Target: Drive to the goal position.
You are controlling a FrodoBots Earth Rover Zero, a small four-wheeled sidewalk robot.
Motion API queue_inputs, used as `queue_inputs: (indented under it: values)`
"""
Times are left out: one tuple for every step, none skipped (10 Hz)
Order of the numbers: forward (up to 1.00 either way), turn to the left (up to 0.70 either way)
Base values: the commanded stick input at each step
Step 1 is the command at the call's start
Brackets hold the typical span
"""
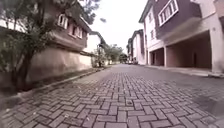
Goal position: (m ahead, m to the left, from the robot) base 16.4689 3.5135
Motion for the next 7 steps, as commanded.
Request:
queue_inputs:
  values:
    - [0.69,0.03]
    - [0.69,0.03]
    - [0.69,0.03]
    - [0.69,0.03]
    - [0.69,0.03]
    - [0.69,0.03]
    - [0.69,0.03]
